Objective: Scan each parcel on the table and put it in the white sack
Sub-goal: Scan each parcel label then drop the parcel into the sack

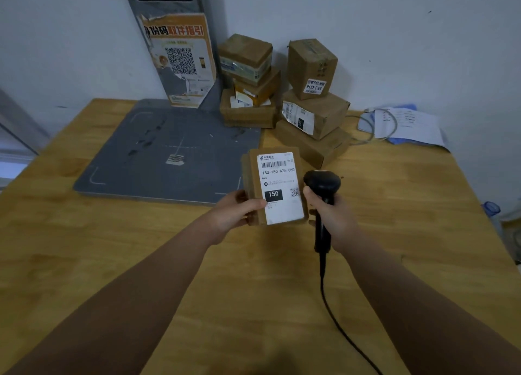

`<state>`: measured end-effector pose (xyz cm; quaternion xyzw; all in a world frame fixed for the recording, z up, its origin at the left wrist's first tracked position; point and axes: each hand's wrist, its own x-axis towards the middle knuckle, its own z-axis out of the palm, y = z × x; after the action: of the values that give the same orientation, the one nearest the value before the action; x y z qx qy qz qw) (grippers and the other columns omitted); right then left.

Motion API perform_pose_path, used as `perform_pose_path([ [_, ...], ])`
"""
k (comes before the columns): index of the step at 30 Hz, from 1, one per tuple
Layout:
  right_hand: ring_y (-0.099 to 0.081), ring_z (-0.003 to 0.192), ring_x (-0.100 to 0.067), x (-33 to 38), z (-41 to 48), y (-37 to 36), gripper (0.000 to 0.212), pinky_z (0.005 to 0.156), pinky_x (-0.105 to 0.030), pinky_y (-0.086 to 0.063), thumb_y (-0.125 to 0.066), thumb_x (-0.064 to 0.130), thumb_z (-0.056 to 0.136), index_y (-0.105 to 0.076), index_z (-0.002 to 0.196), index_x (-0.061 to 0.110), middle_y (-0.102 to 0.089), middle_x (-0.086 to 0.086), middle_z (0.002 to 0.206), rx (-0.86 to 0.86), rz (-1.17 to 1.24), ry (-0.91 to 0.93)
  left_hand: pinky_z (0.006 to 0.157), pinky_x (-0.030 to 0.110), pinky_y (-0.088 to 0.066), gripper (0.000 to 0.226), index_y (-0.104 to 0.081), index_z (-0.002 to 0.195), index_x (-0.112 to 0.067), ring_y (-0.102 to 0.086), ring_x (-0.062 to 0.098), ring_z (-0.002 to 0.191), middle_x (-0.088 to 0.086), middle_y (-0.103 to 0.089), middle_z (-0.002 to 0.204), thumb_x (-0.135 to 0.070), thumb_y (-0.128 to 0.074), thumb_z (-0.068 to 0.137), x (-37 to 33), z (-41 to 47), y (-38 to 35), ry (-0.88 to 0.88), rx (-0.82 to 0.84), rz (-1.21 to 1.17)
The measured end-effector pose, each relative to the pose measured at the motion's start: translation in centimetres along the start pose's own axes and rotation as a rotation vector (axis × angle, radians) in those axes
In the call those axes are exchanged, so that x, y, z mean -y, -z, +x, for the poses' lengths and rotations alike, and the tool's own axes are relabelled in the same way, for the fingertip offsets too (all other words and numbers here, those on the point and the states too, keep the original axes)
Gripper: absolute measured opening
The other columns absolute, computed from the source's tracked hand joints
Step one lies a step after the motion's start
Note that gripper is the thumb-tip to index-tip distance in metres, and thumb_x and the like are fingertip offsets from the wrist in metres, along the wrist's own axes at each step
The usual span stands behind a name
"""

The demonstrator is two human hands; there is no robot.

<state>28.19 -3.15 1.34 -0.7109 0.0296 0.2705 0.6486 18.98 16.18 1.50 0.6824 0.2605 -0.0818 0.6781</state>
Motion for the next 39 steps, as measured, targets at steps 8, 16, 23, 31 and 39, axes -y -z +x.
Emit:
perform_pose_path([
  [8,-0.056,0.043,-0.020,2.3,-3.9,-2.4,0.035,0.047,-0.028,-0.050,-0.065,0.027,0.089,-0.060,0.064,0.004,-0.057,-0.009,0.049,0.061,-0.252,0.234,0.067,0.019,-0.048,0.056,-0.054,0.127,-0.016,-0.064,0.011,0.100,-0.002,-0.066,0.116,-0.029,-0.078,0.078,1.4,0.8,0.8,0.000,-0.216,-0.057],
  [16,-0.054,0.040,-0.017,2.2,-4.7,-2.6,0.036,0.046,-0.026,-0.046,-0.061,0.025,0.091,-0.058,0.061,0.005,-0.054,-0.005,0.045,0.045,-0.250,0.154,0.063,0.019,-0.045,0.063,-0.047,0.134,-0.014,-0.058,0.010,0.094,-0.001,-0.059,0.119,-0.028,-0.076,0.081,1.9,0.5,0.8,0.014,-0.265,-0.082],
  [23,-0.053,0.042,-0.018,2.4,-5.2,-2.7,0.035,0.047,-0.027,-0.046,-0.061,0.023,0.091,-0.058,0.060,0.006,-0.054,-0.006,0.047,0.059,-0.212,0.145,0.066,0.021,-0.046,0.063,-0.047,0.134,-0.013,-0.058,0.015,0.100,0.001,-0.060,0.121,-0.029,-0.076,0.081,2.3,0.7,1.3,0.020,-0.276,-0.102],
  [31,-0.050,0.037,-0.017,2.8,-5.5,-2.6,0.036,0.043,-0.024,-0.042,-0.060,0.021,0.088,-0.056,0.056,0.006,-0.052,-0.006,0.044,0.069,-0.281,0.120,0.064,0.020,-0.043,0.056,-0.049,0.130,-0.015,-0.058,0.006,0.090,-0.002,-0.061,0.115,-0.027,-0.075,0.082,2.6,0.9,1.3,0.017,-0.280,-0.101],
  [39,-0.050,0.038,-0.018,3.9,-5.4,-2.1,0.035,0.044,-0.022,-0.043,-0.060,0.021,0.089,-0.057,0.057,0.007,-0.053,-0.007,0.044,0.072,-0.294,0.116,0.063,0.020,-0.044,0.060,-0.049,0.133,-0.015,-0.059,0.014,0.100,0.001,-0.061,0.121,-0.026,-0.076,0.080,2.9,0.8,1.2,0.013,-0.280,-0.075],
])
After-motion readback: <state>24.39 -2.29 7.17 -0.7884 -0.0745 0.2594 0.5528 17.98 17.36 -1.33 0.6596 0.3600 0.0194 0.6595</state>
